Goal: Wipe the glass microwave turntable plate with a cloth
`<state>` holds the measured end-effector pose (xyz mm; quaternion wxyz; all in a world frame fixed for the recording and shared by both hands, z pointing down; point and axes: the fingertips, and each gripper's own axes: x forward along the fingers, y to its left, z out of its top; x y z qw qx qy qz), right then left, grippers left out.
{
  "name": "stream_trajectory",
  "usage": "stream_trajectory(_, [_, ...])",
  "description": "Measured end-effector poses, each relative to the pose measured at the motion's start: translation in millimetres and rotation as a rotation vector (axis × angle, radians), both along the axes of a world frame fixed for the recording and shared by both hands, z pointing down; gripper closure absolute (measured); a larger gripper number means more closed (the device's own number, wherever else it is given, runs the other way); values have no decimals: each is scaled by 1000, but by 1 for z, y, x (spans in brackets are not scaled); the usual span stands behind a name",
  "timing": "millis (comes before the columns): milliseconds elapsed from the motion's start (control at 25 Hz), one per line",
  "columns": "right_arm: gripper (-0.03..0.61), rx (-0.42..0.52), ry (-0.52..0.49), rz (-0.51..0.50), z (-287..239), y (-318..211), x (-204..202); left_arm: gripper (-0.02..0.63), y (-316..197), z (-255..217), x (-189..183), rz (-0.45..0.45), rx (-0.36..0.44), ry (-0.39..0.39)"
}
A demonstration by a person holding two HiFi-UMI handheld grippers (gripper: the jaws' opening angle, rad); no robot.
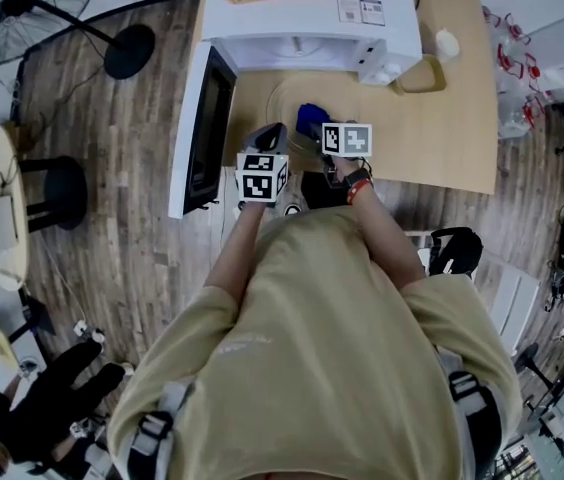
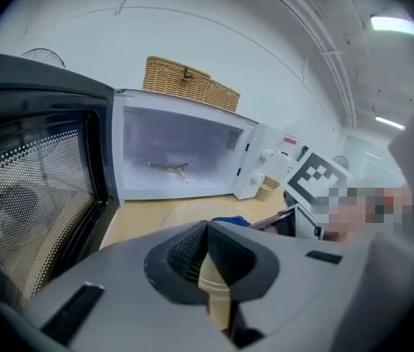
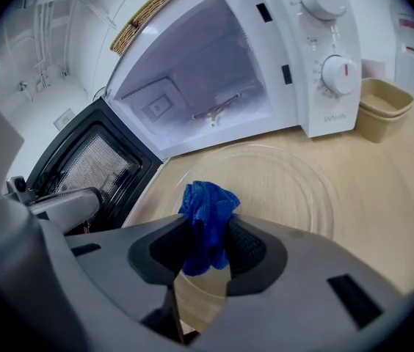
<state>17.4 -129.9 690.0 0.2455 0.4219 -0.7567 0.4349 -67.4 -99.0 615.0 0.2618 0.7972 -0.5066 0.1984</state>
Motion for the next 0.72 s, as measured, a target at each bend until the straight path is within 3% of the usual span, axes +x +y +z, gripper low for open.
stream_trajectory(720, [442,20,44,158,-1,1,70,604,-5,3,55,147,5,4])
